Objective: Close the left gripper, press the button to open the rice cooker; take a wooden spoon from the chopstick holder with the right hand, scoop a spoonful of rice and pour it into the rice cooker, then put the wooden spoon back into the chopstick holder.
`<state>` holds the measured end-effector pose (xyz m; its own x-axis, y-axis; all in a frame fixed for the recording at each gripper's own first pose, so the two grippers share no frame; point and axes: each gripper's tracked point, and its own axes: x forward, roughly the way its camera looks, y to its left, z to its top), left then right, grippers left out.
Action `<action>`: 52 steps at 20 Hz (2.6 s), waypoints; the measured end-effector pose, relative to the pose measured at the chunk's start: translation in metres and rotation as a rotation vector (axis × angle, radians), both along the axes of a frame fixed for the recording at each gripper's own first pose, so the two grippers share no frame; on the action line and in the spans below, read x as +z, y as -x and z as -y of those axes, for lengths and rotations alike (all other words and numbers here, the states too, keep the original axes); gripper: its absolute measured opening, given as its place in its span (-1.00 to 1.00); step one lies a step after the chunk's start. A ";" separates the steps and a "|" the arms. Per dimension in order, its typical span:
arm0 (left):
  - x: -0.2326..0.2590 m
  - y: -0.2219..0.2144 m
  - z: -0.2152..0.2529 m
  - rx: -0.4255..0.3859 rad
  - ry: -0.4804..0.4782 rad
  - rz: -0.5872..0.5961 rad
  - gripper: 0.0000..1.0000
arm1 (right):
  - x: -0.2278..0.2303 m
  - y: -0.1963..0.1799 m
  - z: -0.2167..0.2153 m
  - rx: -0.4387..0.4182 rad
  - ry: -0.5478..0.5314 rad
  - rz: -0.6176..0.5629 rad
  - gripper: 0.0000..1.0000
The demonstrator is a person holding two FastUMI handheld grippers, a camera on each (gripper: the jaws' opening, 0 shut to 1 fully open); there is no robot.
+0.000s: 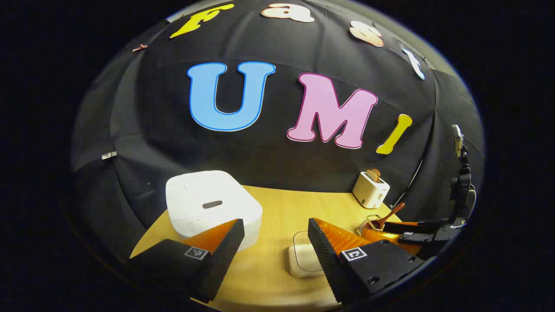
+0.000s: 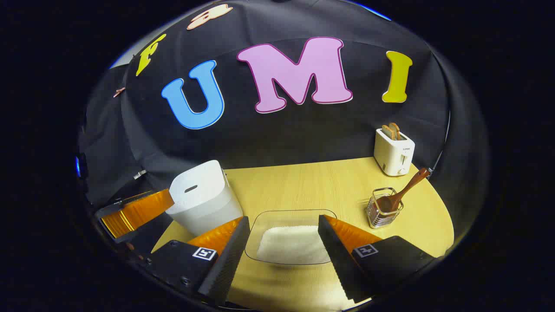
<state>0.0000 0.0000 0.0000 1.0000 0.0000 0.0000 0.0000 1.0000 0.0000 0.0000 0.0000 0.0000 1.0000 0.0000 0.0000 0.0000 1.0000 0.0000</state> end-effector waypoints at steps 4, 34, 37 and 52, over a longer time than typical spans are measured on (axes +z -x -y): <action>0.000 0.001 -0.008 0.028 0.002 0.007 0.92 | -0.001 0.002 0.005 -0.009 -0.005 -0.001 0.97; 0.043 -0.092 -0.111 0.057 -0.077 0.047 -0.70 | -0.032 0.045 0.073 -0.269 -0.085 -0.042 0.97; 0.031 -0.113 -0.121 0.028 -0.049 0.000 -0.90 | -0.035 0.052 0.074 -0.305 -0.079 -0.044 0.97; -0.033 -0.165 -0.148 0.027 -0.034 -0.224 -0.88 | -0.057 0.061 0.063 -0.421 -0.110 -0.081 0.97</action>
